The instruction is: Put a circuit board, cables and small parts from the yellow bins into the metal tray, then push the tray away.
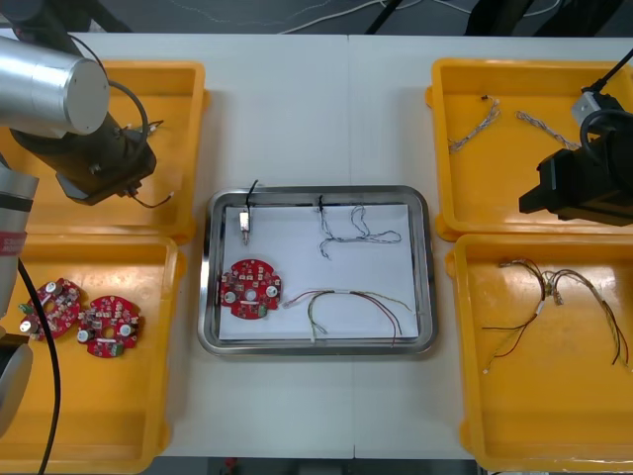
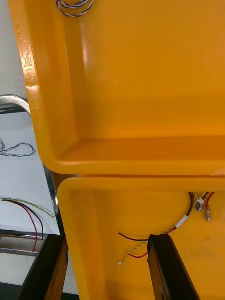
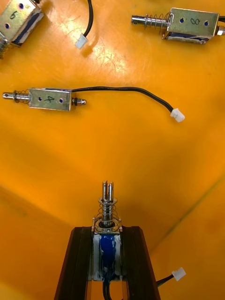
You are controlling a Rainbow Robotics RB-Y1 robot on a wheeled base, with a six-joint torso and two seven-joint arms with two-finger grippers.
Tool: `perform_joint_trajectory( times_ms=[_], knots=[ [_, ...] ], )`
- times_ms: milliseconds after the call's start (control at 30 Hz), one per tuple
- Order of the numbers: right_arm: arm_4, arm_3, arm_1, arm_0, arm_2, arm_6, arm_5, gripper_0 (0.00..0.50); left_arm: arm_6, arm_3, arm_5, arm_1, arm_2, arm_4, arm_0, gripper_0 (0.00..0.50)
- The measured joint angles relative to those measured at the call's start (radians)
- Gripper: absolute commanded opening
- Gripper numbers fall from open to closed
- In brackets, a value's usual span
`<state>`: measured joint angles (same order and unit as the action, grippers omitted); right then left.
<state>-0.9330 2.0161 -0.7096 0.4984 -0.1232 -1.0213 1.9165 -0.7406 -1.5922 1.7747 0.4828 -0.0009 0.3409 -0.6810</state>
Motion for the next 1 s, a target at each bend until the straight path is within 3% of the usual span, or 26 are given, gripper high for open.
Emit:
perform_joint_trajectory(
  times_ms=[433, 1000],
  knots=[
    [0.039, 0.088, -0.029, -0.095, -0.022, 0.006, 0.0, 0.5, -0.048, -0.138, 0.13, 0.025, -0.003, 0.123, -0.004, 0.0],
    [0.07, 0.133, -0.077, -0.229, -0.077, 0.006, 0.0, 0.5, -0.048, -0.161, 0.135, -0.005, -0.227, 0.093, -0.052, 0.0]
  ],
)
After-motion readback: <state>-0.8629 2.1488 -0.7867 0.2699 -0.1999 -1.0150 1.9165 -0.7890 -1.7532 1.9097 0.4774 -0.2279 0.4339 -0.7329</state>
